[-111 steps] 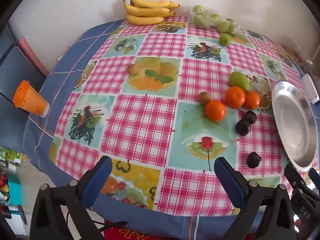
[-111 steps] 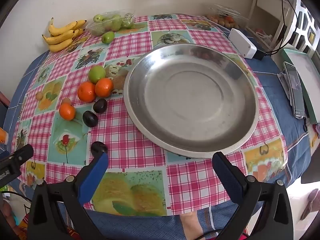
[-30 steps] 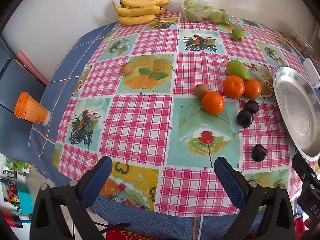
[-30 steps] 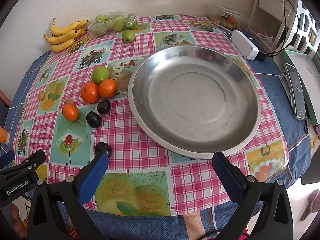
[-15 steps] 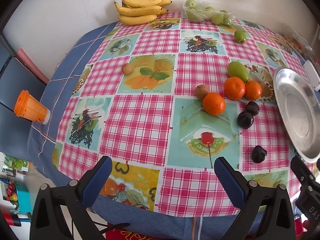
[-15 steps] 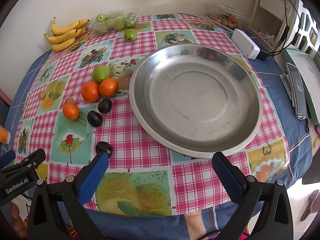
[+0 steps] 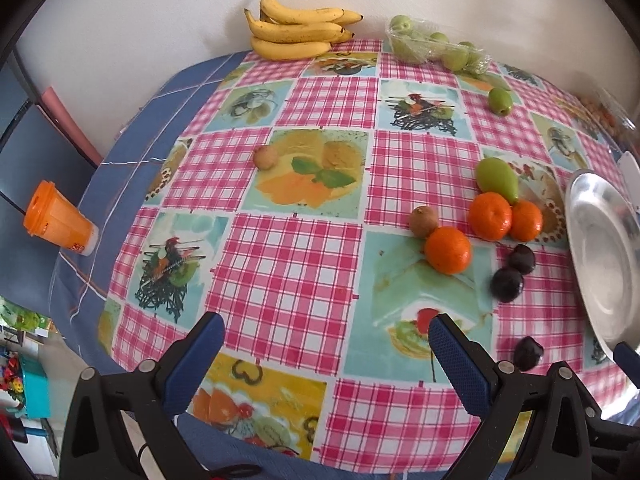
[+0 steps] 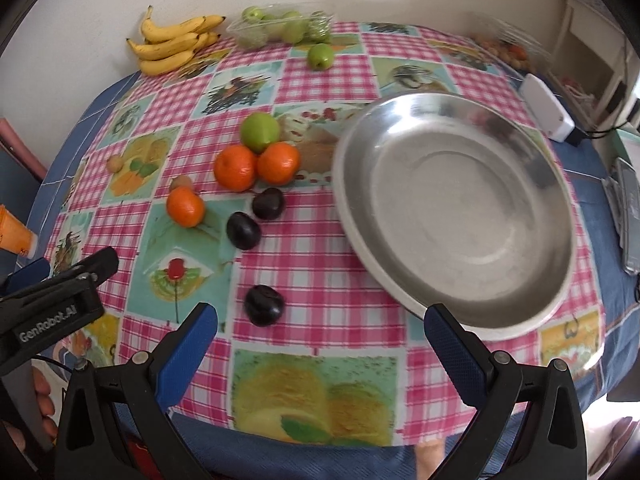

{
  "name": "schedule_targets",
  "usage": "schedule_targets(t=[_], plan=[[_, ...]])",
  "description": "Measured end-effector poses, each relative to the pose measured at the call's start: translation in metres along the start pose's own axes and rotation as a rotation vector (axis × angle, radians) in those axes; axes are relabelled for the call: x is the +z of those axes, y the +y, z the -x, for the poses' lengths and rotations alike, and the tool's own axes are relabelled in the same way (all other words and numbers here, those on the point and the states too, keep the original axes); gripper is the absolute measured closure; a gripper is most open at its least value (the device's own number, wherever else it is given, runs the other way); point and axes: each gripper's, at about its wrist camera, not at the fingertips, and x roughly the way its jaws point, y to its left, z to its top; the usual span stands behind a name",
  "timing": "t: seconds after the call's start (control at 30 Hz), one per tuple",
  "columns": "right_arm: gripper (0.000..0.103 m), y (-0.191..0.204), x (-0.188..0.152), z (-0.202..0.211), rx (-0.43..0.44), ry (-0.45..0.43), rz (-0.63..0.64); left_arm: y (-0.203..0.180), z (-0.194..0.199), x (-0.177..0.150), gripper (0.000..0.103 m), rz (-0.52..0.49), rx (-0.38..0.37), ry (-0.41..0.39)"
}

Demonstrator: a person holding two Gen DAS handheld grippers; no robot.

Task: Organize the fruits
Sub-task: 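Grasp the dark plum with the right tool while the left tool approaches a tangerine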

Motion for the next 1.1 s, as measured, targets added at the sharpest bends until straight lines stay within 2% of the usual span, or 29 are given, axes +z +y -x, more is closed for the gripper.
schedule_targets(t=[0.13, 0.37, 0.6, 0.73, 0.9, 1.1], plan=[[0.0, 0.005, 0.006, -0.003, 0.054, -0.005, -0.006, 0.003, -0.008, 0.006, 0.0, 0.035, -0.019, 0.031], [0.0, 0.019, 0.014, 0.005, 0.135, -0.066, 0.025, 0.004, -0.012, 0.017, 0.0, 0.092, -0.015, 0.051], [0.0, 0.025, 0.019, -0.013, 0.111, -0.006, 0.053, 0.008, -0.027, 0.027, 0.0, 0.172, -0.051, 0.112], [0.003, 0.025, 0.017, -0.024, 0.104, 0.035, 0.062, 0.004, -0.035, 0.027, 0.0, 0.15, -0.049, 0.132], [0.029, 0.028, 0.015, -0.032, 0.101, 0.071, 0.07, -0.002, -0.042, 0.021, 0.0, 0.13, -0.073, 0.165], [0.044, 0.031, 0.013, -0.039, 0.078, 0.108, 0.077, -0.005, -0.05, 0.017, 0.0, 0.124, -0.078, 0.195]])
